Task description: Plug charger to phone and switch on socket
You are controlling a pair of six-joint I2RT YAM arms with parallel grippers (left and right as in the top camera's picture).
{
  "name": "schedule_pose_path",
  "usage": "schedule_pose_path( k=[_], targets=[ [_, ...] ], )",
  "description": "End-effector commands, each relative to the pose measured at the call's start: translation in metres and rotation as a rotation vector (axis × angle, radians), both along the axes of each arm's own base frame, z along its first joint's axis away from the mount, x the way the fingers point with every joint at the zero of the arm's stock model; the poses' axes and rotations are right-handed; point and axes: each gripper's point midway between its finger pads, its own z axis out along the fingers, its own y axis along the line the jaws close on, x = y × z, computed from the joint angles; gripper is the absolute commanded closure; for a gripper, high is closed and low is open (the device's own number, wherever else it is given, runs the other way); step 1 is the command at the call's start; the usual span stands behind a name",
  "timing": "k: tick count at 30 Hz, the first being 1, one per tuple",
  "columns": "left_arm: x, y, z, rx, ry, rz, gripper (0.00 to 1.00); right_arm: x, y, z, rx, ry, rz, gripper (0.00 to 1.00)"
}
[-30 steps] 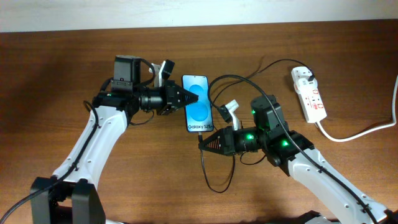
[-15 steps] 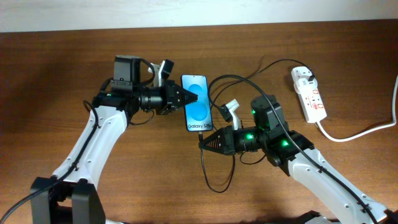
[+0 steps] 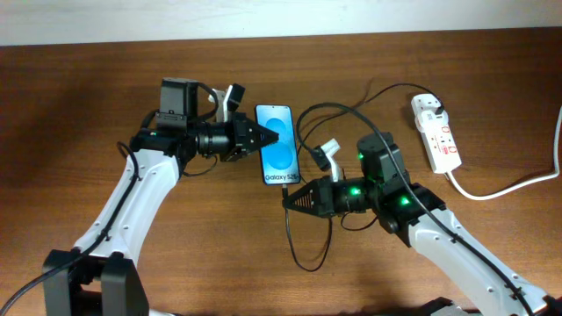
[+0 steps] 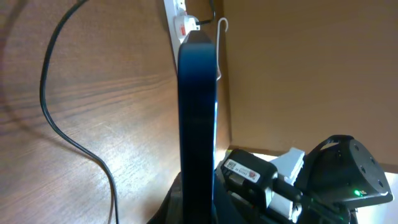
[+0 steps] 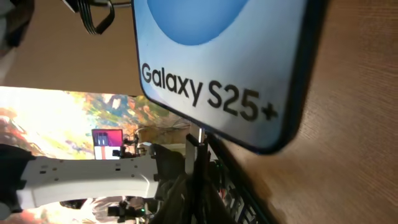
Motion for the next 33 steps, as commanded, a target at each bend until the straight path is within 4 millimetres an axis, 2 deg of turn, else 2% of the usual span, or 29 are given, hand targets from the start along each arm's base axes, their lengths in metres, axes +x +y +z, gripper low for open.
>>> schedule_pose_path(
  k=[1, 4, 8, 11, 18, 33],
  targets=[
    [-0.004, -0.002, 0.013, -0.021, -0.040, -0.025, 1.00, 0.012, -0.009, 0.001, 0.004, -0.002, -0.043, 0.96],
    [-0.004, -0.002, 0.013, -0.021, -0.041, -0.025, 1.00, 0.011, -0.009, 0.002, 0.008, 0.000, -0.037, 0.96],
    [0.010, -0.002, 0.018, -0.012, -0.105, 0.010, 1.00, -0.002, -0.007, 0.008, 0.049, 0.033, 0.025, 0.96],
    [0.013, -0.001, 0.019, -0.010, -0.114, 0.017, 1.00, -0.009, -0.001, 0.007, 0.046, 0.011, 0.057, 0.96],
    [0.009, -0.003, 0.022, -0.043, -0.046, 0.021, 1.00, 0.003, -0.001, -0.003, -0.017, -0.045, -0.003, 0.96],
    [0.009, -0.003, 0.022, -0.042, -0.047, 0.022, 1.00, 0.009, 0.001, 0.004, 0.006, -0.096, -0.006, 0.96]
  ],
)
